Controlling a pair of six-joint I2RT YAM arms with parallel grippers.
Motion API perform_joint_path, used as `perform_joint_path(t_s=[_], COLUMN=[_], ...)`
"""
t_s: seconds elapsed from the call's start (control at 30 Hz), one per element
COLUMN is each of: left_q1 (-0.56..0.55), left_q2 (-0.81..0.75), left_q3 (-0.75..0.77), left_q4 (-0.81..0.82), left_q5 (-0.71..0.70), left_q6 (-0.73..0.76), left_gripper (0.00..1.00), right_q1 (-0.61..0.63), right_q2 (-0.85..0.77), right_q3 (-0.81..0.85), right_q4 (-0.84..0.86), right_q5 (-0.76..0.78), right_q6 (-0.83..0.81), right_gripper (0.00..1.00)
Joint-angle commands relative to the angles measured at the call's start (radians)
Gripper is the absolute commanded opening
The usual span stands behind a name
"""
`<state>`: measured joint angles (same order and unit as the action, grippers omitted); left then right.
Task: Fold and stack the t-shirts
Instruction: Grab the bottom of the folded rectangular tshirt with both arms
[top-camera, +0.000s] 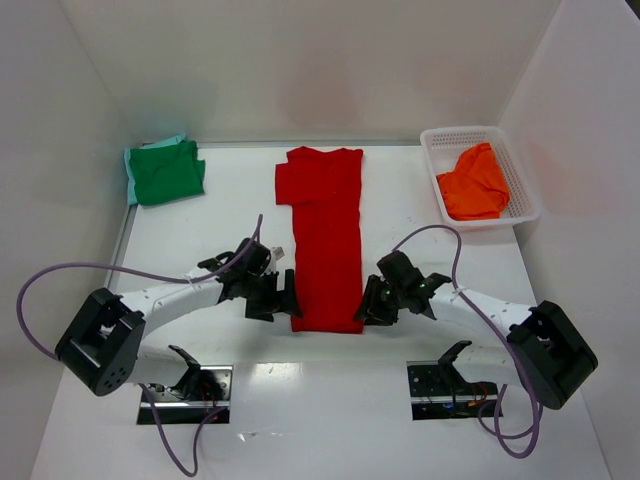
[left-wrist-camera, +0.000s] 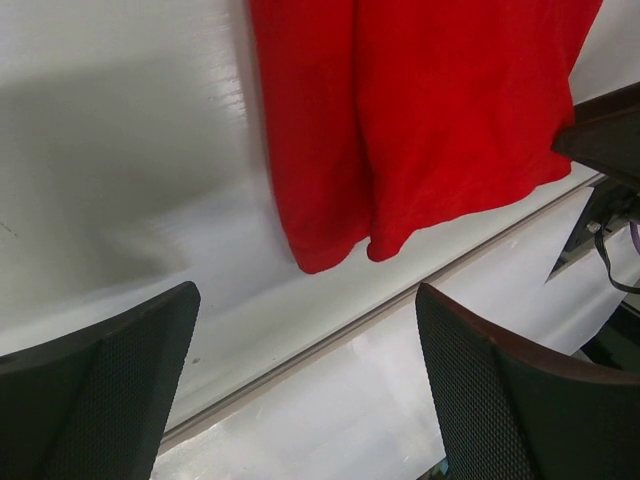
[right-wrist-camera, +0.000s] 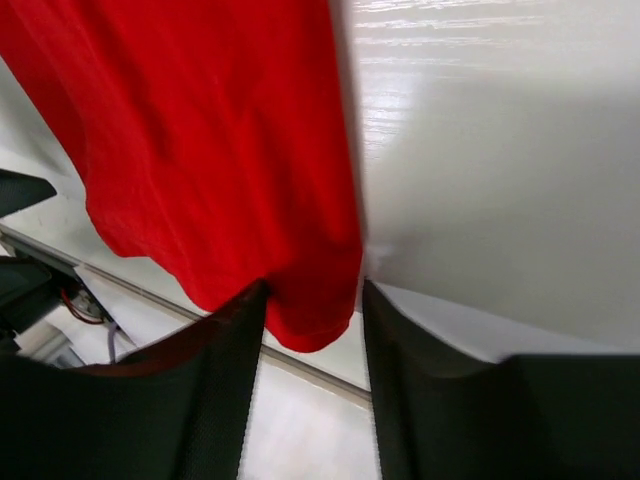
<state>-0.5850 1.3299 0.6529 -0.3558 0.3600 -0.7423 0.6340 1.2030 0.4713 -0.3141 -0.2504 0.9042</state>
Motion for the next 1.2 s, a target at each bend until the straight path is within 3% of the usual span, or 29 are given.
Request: perform_joint_path(t_s=[0.0, 0.33, 0.5, 0.9, 1.17], left_q1=[0.005, 0.005, 0.005, 0.005, 0.005], left_q2=[0.01, 0.098, 0.141, 0.232, 0.301], left_q3=[0.024, 0.024, 0.033, 0.042, 0.051], left_q4=[0.036, 0.066, 0.075, 0.103, 0.103], left_q5=[0.019, 0.047, 0.056, 0.085, 0.094], left_q6=[-0.032, -0.04, -0.04, -0.06, -0.06], left_gripper=[0.96, 0.91, 0.81, 0.72, 0.51], right_q1=[0.012, 0.012, 0.012, 0.012, 0.012], right_q2=[-0.008, -0.017, -0.008, -0.008, -0.017], right_q3=[0.032, -0.01, -0.02, -0.02, -0.02], right_q4=[0.038, 0.069, 0.078, 0.089, 0.089], right_q5=[0.016, 0.007, 0.007, 0.007, 0.007], right_q6=[0.004, 0.033, 0.042, 0.033, 0.033], right_gripper=[0.43, 0.24, 0.12, 0.1, 0.1])
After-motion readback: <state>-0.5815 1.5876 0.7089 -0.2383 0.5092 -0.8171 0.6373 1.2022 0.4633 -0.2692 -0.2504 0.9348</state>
